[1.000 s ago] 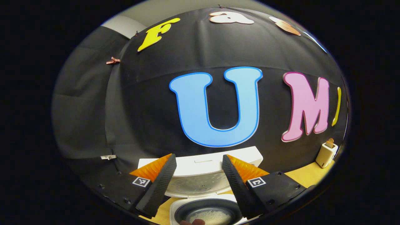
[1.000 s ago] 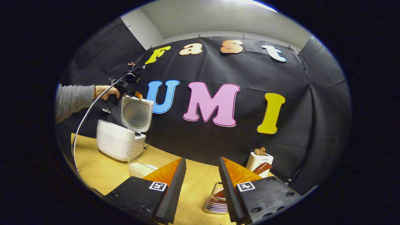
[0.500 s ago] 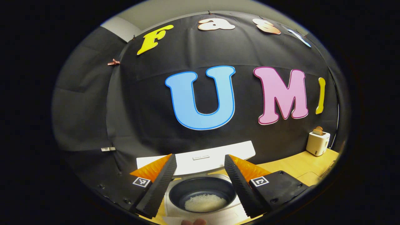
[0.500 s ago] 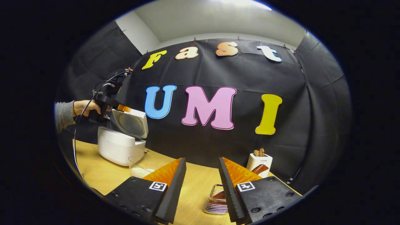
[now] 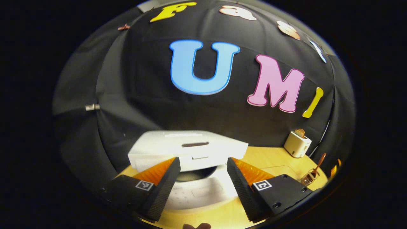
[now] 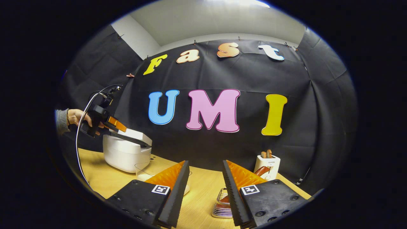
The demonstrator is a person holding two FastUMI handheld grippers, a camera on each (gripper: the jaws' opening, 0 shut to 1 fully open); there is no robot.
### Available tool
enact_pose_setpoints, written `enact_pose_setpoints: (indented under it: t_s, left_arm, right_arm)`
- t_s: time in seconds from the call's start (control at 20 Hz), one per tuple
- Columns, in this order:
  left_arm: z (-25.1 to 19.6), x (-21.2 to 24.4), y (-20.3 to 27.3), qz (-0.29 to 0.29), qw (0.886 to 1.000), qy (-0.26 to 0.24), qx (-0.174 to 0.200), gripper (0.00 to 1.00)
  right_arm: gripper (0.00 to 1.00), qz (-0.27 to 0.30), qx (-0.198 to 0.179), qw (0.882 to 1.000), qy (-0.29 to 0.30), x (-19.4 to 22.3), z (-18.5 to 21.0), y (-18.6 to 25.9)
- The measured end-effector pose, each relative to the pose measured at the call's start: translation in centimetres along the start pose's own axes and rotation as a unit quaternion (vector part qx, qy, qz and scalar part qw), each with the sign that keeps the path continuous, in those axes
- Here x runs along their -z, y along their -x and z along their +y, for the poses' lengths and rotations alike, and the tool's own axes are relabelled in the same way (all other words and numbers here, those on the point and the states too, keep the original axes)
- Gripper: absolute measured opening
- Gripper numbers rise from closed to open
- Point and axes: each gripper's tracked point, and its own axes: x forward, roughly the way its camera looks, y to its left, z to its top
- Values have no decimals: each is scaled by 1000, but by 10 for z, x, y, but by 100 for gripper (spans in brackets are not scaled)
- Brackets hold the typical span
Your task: Close the left gripper, press the button to open the rice cooker; take a wooden spoon from the chopstick holder with the right hand, scoop a spoonful of rice and pour it into the rice cooker, then put the wooden spoon back into the chopstick holder.
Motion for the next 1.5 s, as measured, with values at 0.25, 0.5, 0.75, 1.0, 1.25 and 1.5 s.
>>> enact_pose_setpoints:
  t_s: [0.25, 0.5, 0.75, 1.0, 1.25, 1.5]
  left_arm:
    - [-1, -14, 3, -2, 997, 70, 24, 94]
    - [3, 15, 4, 52, 994, 96, 29, 91]
    - [2, 9, 6, 60, 983, 169, 44, 86]
    - [3, 7, 8, 48, 973, 218, 60, 86]
    - [4, -42, 16, -8, 968, 232, 94, 86]
    - [31, -147, -32, -64, 979, 192, 33, 87]
  right_arm:
    - [66, -10, 4, 1000, -7, -10, -5, 4]
    - [66, -17, 8, 1000, -17, -14, -12, 6]
    - [66, -20, 5, 1000, -19, -16, -9, 7]
    - [66, -12, -40, 999, -32, -8, 32, -5]
    - [66, 1, -68, 998, -18, -7, 64, -21]
    - [66, 7, -60, 998, -19, -5, 62, -20]
